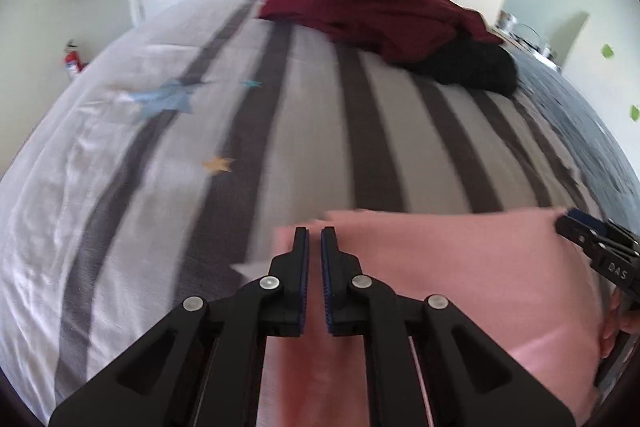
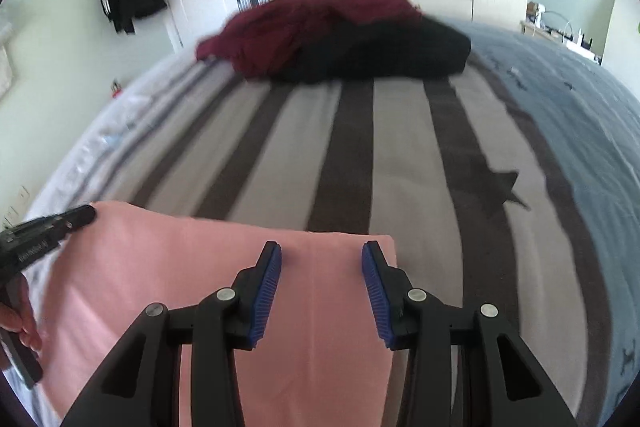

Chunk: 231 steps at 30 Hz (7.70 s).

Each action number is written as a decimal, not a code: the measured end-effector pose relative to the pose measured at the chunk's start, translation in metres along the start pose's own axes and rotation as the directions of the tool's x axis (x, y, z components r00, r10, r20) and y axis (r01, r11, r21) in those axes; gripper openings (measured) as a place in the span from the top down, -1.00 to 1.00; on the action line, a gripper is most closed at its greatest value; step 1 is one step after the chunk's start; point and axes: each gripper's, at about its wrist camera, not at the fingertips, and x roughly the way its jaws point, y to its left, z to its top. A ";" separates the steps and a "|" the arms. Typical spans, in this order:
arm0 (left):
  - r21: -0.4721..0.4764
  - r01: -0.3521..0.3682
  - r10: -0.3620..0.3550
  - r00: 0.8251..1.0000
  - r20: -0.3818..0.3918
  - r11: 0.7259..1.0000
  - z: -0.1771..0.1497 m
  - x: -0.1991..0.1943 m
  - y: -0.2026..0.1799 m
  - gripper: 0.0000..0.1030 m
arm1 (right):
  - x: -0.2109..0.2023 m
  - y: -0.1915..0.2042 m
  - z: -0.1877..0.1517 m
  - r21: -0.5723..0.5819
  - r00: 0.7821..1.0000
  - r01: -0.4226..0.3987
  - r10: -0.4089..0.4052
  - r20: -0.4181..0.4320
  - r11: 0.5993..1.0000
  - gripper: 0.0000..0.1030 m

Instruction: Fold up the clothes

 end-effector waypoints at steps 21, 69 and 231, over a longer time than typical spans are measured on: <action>-0.226 0.210 -0.253 0.950 -0.184 0.951 -0.064 -0.044 0.034 -0.62 | -0.065 -0.060 -0.089 0.219 0.959 -0.215 0.248 -0.135 0.952 -0.21; -0.088 0.474 -0.482 0.866 -0.135 0.876 -0.027 -0.058 0.009 0.76 | -0.077 -0.009 -0.046 0.262 0.909 -0.355 0.397 -0.129 0.897 0.73; 0.015 -0.146 0.139 0.969 0.206 0.989 0.036 -0.195 0.185 -0.36 | -0.056 0.213 0.022 -0.054 0.989 -0.066 0.072 0.126 0.996 0.07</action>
